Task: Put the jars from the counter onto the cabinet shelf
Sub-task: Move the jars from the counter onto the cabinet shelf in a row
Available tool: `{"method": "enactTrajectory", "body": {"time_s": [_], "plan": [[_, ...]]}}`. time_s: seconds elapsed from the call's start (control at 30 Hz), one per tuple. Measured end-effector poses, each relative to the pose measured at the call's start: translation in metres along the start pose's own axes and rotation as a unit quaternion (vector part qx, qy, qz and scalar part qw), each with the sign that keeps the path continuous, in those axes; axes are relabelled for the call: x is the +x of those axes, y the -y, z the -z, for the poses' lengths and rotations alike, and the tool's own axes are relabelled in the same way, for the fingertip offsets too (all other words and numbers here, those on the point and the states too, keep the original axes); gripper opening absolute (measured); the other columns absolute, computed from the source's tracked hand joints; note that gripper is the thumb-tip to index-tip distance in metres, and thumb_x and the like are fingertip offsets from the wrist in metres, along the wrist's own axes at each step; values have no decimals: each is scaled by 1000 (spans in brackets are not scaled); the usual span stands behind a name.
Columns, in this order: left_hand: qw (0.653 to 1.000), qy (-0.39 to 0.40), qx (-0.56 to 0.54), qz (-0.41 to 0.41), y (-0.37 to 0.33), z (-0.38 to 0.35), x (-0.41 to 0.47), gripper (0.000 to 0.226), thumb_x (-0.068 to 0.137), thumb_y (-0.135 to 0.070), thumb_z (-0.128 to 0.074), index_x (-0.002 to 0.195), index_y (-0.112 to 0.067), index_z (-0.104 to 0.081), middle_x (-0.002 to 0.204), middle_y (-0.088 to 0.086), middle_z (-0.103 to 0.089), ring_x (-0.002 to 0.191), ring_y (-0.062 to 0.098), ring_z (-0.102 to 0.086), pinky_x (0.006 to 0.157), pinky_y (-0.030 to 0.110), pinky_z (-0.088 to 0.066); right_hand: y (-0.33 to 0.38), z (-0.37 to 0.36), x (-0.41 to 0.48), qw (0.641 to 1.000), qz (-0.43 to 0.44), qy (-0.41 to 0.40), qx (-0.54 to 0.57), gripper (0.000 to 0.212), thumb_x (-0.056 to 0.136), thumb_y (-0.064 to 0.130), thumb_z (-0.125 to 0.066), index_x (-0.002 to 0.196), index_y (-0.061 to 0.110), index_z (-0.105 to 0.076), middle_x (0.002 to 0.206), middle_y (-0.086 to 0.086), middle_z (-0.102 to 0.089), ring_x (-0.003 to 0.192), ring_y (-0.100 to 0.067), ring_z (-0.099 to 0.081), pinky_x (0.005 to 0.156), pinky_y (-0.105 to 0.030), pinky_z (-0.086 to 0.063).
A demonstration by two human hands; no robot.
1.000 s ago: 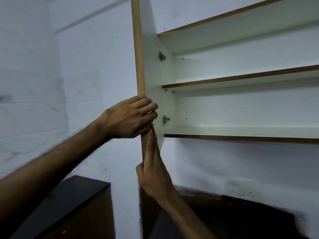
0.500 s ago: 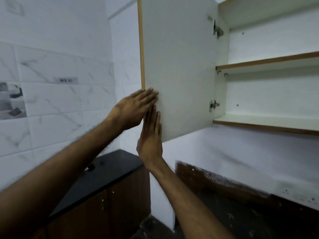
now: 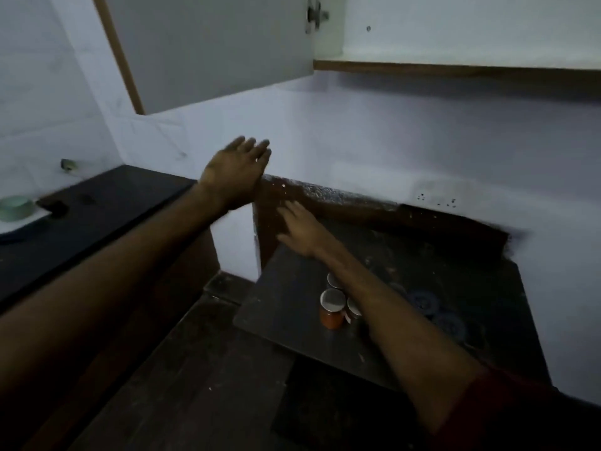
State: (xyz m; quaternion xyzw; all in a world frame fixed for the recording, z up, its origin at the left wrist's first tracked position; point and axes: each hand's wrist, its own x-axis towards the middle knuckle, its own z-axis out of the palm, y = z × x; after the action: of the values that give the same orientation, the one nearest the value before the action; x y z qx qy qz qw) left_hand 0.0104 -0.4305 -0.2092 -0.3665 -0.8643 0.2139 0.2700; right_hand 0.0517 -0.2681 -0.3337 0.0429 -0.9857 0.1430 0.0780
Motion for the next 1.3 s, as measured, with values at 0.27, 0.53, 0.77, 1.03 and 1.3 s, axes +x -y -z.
{"method": "enactTrajectory", "body": {"time_s": [0.27, 0.53, 0.77, 1.03, 1.3], "plan": [[988, 127, -59, -71, -112, -102, 47, 64, 101, -30, -33, 154, -8, -6, 163, 12, -2, 150, 28, -10, 120, 46, -11, -165, -90, -10, 969, -76, 215, -99, 67, 96, 4, -50, 155, 23, -25, 162, -15, -19, 149, -32, -21, 121, -42, -22], [969, 189, -133, -89, -165, -169, 115, 64, 99, -30, -43, 153, -12, -14, 162, 11, -12, 147, 28, -20, 112, 47, -32, -231, -143, 19, 930, 15, 348, -121, 77, 88, 3, -66, 153, 27, -30, 164, -12, -14, 148, -35, -22, 118, -47, -29], [964, 166, -199, -59, -169, -184, 148, 53, 97, -30, -44, 147, -16, -34, 146, 8, -47, 126, 26, -52, 88, 39, -48, -261, -141, 37, 947, -48, 316, 13, 90, 75, 37, -78, 150, 31, -28, 153, -6, -33, 136, -30, -41, 110, -46, -39], [733, 76, -674, 52, -99, -122, 199, 37, 98, -41, -47, 128, -24, -61, 126, -8, -65, 113, 7, -61, 93, 20, -49, -233, 74, 121, 994, 23, 106, 22, 52, 73, 78, -55, 108, 40, -59, 105, 9, -66, 90, -13, -63, 77, -36, -54], [570, -56, -820, -3, -39, 3, 264, 62, 86, -31, -67, 141, -21, -42, 125, 4, -67, 114, 22, -64, 90, 33, -55, -174, 295, 127, 973, -29, -221, -61, 98, 70, 95, -17, 78, 12, -69, 74, -3, -69, 65, -17, -62, 58, -27, -45]]}}
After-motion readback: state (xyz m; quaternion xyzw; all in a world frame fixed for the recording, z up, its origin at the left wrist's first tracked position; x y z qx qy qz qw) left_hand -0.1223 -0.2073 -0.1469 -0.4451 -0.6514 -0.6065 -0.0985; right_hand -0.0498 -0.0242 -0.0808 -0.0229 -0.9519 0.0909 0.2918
